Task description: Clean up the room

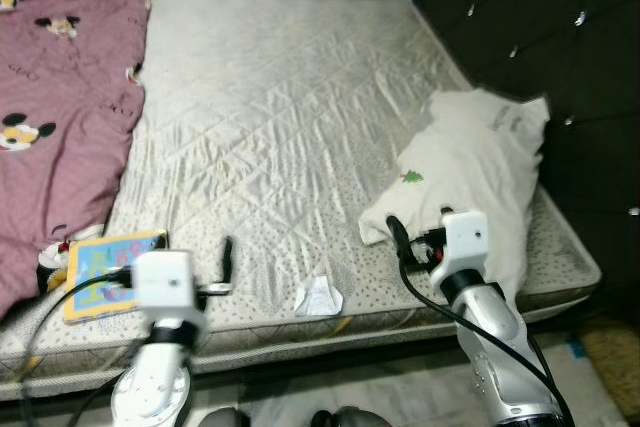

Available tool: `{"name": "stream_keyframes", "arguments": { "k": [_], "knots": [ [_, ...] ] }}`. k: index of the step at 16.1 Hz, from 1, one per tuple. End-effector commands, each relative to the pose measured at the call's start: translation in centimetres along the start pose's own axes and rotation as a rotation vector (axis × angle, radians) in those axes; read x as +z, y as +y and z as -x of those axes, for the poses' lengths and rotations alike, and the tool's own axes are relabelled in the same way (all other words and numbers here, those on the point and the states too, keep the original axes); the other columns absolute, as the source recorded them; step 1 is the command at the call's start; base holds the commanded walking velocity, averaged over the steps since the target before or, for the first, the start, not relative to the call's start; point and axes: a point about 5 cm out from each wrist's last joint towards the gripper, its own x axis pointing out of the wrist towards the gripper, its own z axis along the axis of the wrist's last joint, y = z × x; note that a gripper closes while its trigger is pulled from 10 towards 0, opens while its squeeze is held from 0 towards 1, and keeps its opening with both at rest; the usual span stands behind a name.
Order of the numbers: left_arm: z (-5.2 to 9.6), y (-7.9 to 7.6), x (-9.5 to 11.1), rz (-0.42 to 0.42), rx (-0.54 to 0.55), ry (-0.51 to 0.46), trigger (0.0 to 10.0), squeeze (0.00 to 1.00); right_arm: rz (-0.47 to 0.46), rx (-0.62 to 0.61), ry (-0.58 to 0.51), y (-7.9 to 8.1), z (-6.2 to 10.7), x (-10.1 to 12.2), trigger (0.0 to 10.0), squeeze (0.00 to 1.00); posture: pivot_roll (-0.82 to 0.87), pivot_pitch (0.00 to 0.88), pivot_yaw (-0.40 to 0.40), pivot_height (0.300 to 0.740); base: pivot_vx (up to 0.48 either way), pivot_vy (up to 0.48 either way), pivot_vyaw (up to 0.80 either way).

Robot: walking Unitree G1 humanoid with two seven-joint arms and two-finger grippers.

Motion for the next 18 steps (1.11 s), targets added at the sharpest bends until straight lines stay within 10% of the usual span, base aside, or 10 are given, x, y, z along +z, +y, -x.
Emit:
{"name": "stream_keyframes", "arguments": {
  "k": [1, 18],
  "knots": [
    [0.0, 0.0, -0.2, -0.021, -0.01, 0.003, 10.0, 0.0, -0.006, -0.01, -0.003, -0.1, 0.0, -0.1, 10.0, 0.0, 0.01, 0.153, -0.128, 0.74, 0.0, 0.0, 0.0],
    [-2.7, 1.3, 0.8, 0.032, 0.023, -0.06, 10.0, 0.0, -0.045, -0.035, -0.055, 2.7, -1.7, 0.7, 10.0, 0.0, 0.04, 0.167, -0.098, 0.74, 0.0, 0.0, 0.23]
  ]
}}
